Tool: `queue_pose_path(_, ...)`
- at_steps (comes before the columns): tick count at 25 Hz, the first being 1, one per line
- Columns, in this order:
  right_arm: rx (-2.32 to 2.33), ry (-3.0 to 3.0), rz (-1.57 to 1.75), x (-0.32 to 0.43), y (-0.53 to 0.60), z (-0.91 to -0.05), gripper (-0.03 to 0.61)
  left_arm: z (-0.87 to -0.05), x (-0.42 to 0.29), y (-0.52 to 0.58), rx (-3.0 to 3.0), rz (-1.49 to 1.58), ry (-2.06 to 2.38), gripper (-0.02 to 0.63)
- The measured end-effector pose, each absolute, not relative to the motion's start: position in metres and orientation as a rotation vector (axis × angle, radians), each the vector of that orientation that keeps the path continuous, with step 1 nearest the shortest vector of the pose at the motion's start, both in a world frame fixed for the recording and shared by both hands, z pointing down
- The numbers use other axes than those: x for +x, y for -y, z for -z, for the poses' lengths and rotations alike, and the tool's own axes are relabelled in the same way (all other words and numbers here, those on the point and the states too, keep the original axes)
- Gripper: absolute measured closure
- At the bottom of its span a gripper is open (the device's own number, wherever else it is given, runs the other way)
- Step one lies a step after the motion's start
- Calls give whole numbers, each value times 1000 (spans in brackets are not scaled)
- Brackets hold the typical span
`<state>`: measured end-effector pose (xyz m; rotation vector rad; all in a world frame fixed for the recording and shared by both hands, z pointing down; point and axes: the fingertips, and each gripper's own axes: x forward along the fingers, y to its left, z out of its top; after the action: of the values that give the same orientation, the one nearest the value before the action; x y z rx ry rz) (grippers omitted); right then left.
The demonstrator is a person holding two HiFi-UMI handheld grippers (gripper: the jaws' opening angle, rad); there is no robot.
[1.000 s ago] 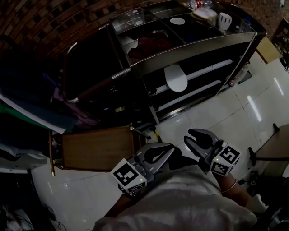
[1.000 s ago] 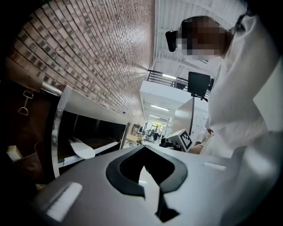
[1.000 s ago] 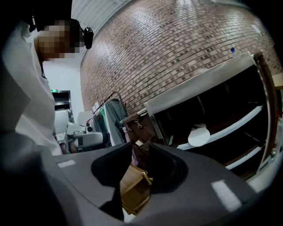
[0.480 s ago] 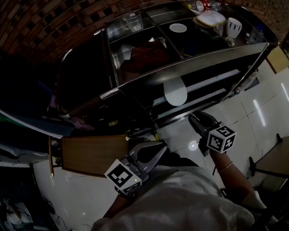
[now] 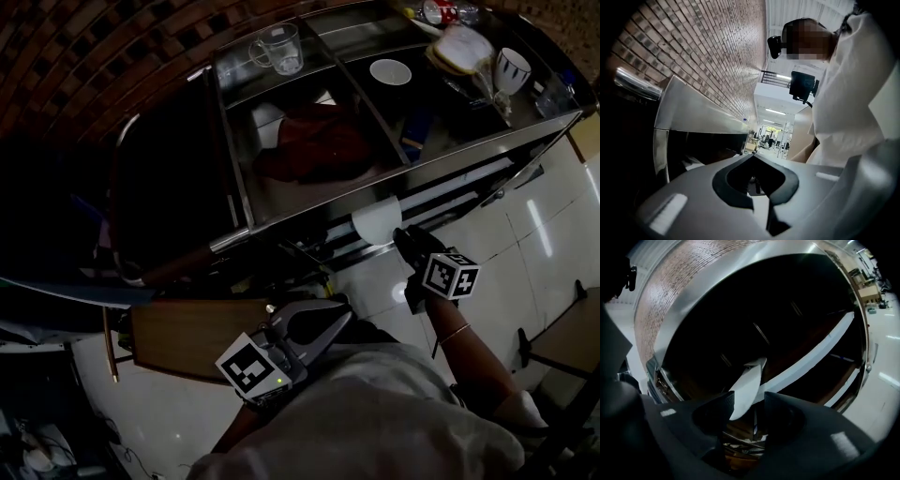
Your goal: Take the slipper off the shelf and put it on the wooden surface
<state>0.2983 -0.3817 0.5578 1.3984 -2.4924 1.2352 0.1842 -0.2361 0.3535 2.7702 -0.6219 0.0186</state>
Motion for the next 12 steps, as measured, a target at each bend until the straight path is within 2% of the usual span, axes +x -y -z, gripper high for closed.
queue_pose_path(5, 1395, 2493, -1271, 287, 399, -570, 397, -370, 165, 262, 2741, -63, 640, 617)
queue_pose_path(8, 1351, 2510, -1289, 278, 402, -574, 456, -376, 160, 274, 2738, -84, 633, 617)
queue_pose_path(12, 1342, 2552, -1289, 274, 404, -567, 473, -381, 166, 280, 2753, -135, 563, 617)
